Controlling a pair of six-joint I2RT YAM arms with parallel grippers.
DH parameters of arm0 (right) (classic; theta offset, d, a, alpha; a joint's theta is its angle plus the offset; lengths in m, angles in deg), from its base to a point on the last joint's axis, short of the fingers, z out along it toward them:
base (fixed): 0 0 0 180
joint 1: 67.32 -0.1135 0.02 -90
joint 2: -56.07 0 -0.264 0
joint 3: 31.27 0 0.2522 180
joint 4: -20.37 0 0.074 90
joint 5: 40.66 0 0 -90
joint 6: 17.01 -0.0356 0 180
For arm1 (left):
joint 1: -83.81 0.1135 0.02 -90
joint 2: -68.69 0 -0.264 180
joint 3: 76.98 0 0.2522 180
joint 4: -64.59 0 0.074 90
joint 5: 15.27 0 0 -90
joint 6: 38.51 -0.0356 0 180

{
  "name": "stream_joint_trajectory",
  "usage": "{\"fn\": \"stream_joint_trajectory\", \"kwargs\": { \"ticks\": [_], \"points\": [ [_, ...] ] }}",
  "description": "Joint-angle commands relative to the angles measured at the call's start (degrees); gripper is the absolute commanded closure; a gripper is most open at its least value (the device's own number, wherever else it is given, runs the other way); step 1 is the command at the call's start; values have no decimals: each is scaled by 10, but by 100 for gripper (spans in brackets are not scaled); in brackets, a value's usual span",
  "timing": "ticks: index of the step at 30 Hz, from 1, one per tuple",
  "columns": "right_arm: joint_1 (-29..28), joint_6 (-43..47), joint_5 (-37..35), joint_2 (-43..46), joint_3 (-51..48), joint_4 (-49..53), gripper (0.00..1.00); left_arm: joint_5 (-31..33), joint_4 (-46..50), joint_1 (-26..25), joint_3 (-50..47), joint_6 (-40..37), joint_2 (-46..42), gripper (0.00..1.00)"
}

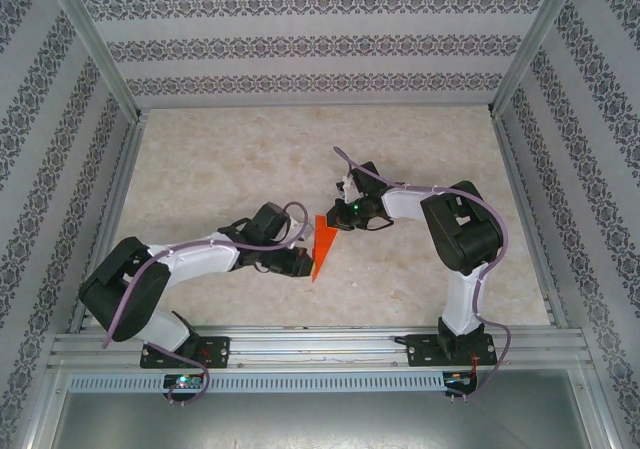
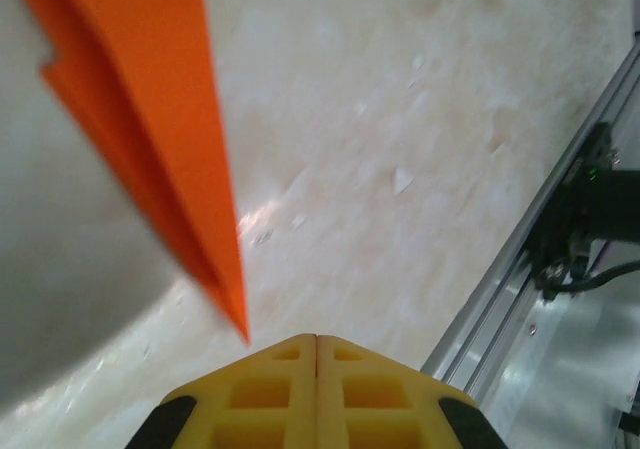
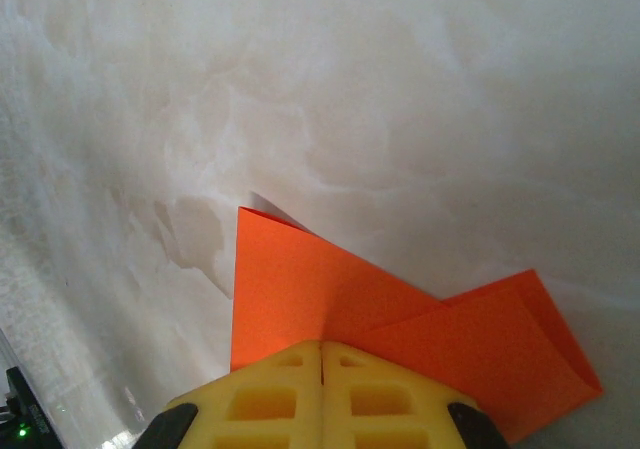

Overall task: Fold a paper plane with a square sheet of paper (fold left side to right side)
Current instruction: Fold the wing for the fifth time at the center of the table.

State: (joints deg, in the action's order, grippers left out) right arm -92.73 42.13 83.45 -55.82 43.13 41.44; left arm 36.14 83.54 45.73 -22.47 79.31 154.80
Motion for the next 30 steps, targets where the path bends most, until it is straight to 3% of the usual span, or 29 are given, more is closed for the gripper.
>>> {"fn": "stream_joint_trajectory", "kwargs": {
  "ticks": [1,15,30],
  "points": [
    [-2,11,-125,-48,-35,117,100,-2,-4,8,41,1,37,99],
    [-7,-4,-115,-30,-33,108,100,50,-35,17,62,-6,141,100],
    [6,-12,-74,104,-5,88,100,92,-28,13,13,4,144,100]
  ]
}}
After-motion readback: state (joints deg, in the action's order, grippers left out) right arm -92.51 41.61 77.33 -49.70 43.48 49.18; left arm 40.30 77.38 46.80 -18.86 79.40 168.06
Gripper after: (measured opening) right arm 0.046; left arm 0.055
